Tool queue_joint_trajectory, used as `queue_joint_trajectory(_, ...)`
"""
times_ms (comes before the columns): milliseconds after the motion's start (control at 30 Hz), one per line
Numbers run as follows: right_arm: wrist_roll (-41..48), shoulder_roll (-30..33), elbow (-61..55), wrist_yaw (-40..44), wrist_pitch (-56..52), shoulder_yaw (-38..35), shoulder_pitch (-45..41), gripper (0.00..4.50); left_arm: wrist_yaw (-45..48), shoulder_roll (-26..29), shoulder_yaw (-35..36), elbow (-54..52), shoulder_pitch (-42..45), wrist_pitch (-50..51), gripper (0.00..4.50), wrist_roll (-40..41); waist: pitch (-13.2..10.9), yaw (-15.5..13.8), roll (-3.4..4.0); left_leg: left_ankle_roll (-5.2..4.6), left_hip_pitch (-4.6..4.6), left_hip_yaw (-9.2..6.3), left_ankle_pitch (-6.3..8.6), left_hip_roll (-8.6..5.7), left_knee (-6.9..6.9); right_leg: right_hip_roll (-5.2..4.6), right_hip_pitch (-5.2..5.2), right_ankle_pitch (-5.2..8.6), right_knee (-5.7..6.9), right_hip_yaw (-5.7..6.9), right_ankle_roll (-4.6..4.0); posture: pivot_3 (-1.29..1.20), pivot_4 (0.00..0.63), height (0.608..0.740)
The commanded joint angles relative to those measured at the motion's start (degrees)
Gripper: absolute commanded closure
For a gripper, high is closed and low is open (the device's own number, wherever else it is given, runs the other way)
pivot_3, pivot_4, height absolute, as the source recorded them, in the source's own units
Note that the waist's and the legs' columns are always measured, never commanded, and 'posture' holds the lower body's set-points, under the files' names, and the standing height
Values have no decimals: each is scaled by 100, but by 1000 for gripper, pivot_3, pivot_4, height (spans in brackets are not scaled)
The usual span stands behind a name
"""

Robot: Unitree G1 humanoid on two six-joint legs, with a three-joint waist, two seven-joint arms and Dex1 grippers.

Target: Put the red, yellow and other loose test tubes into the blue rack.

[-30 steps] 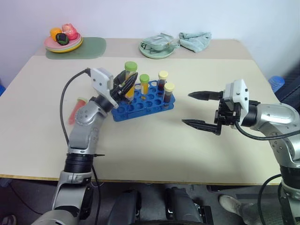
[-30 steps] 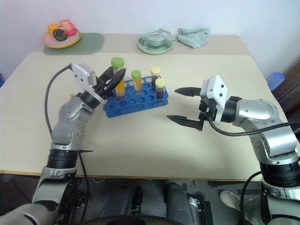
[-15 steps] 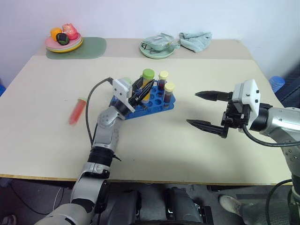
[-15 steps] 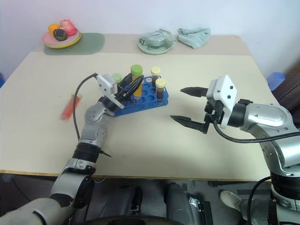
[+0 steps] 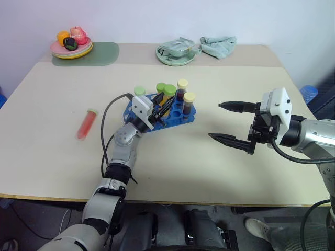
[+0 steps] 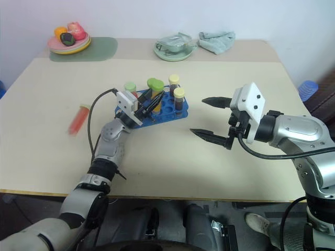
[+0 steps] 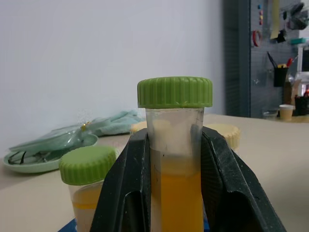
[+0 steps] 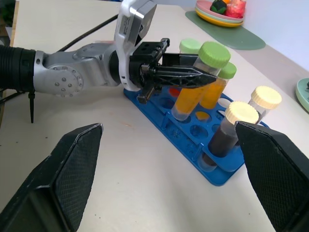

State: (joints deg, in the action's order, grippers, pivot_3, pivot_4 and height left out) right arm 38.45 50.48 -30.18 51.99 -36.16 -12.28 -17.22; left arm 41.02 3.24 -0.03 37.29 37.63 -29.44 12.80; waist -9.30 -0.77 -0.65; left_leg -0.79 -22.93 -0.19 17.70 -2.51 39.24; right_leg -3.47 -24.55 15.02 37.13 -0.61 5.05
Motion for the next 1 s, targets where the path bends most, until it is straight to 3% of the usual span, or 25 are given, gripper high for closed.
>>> queue_joint_trajectory(33,48,69,-102,-20,107,-179,-110,0,210,-60,-51,129,-11,73,3766,75,0,1,0,0,0,0,0,0,0,0,0,0,0,0,0,0,150,740)
queue_joint_trajectory(667,87,86,-123,-88,66,-177,-180,0,196,-98,24,759,187,-128,3766,-84,1,-10,-1,-4,-3,0,2,0,0,1,-1,0,-4,1,0,0,150,740)
queue_joint_trajectory(900,79,43,-136,-127,70,-143,-169,0,-161,-95,262,523,183,-314,416,-7,1,5,-1,-4,-2,0,2,0,1,1,-1,0,-2,1,0,0,150,740)
queue_joint_trajectory(933,78,32,-137,-142,63,-122,-187,0,-83,-89,257,349,138,-227,64,93,1,4,-1,-4,-2,0,2,0,1,1,-1,0,-1,0,1,0,150,740)
queue_joint_trajectory(1000,69,0,-142,-190,47,-62,-237,0,-4,-6,277,-234,-15,196,64,339,1,10,-1,-4,-2,0,2,0,1,1,-1,0,0,0,0,0,150,740)
